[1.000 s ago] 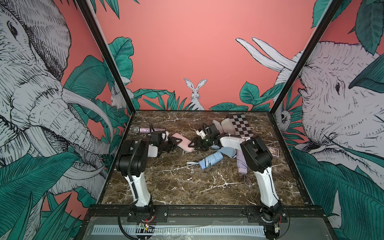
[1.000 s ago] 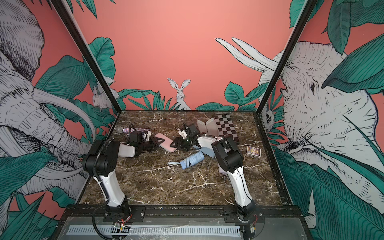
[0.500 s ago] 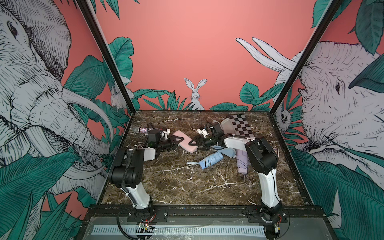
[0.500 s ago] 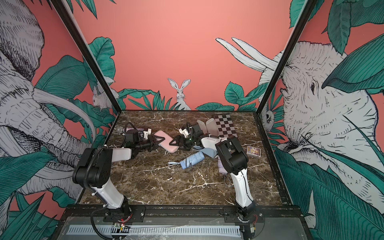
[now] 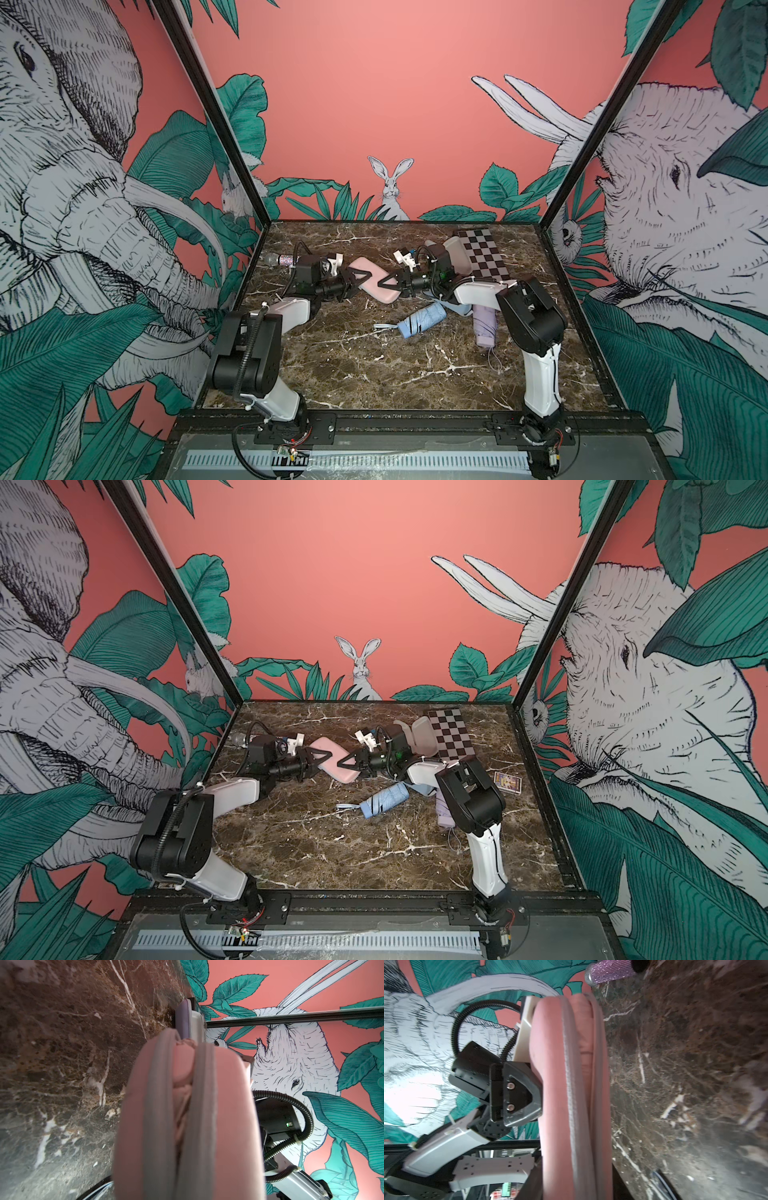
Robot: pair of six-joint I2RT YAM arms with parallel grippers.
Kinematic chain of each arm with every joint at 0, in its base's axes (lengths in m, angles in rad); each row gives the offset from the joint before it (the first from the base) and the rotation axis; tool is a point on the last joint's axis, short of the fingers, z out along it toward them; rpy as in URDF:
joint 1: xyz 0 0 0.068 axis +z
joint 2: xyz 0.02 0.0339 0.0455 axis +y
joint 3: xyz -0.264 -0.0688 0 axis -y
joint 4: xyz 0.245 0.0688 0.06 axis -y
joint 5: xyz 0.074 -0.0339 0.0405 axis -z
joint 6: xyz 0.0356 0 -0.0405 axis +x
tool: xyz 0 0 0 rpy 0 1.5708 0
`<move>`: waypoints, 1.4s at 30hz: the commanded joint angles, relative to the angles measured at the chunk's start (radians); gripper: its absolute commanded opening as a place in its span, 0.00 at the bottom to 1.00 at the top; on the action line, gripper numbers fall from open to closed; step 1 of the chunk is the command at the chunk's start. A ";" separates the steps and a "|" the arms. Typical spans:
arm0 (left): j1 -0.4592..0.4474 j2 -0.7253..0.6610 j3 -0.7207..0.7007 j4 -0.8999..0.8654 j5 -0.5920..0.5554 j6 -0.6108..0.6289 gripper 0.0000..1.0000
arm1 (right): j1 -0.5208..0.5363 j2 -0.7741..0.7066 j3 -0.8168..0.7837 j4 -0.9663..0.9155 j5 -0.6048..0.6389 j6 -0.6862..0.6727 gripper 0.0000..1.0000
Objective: Put umbrellas into zippered umbrella sleeves
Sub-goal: Pick up the umbrella sleeve at the center of the board.
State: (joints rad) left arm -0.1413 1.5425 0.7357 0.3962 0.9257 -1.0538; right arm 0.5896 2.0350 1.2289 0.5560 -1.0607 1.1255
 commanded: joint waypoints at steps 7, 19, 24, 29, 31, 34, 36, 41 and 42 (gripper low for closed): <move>0.082 -0.149 0.020 -0.181 0.102 0.088 0.77 | 0.041 -0.108 -0.093 0.267 -0.018 0.244 0.11; 0.082 -0.140 0.097 -0.446 0.124 0.273 0.85 | 0.080 -0.168 -0.170 0.438 -0.118 0.423 0.10; 0.065 -0.160 0.065 -0.375 0.122 0.219 0.94 | 0.085 -0.157 -0.166 0.438 -0.126 0.437 0.10; 0.063 -0.164 0.051 -0.283 0.166 0.143 0.51 | 0.068 -0.152 -0.148 0.402 -0.139 0.425 0.12; 0.063 -0.180 0.062 -0.321 0.170 0.154 0.45 | 0.053 -0.155 -0.137 0.372 -0.137 0.407 0.17; 0.062 -0.199 0.076 -0.396 0.173 0.187 0.34 | 0.040 -0.163 -0.113 0.291 -0.136 0.351 0.28; 0.062 -0.205 0.079 -0.421 0.171 0.185 0.26 | 0.033 -0.170 -0.100 0.214 -0.124 0.302 0.36; 0.113 -0.232 0.062 -0.445 0.043 0.099 0.05 | -0.035 -0.234 -0.167 0.064 0.026 0.218 0.70; 0.143 -0.250 0.027 -0.399 -0.013 0.022 0.00 | -0.051 -0.276 -0.201 -0.023 0.087 0.153 0.73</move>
State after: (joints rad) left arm -0.0521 1.3556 0.7963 -0.0204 0.9909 -0.9203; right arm 0.5972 1.8610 1.0710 0.6506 -1.1179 1.3834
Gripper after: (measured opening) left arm 0.436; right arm 0.716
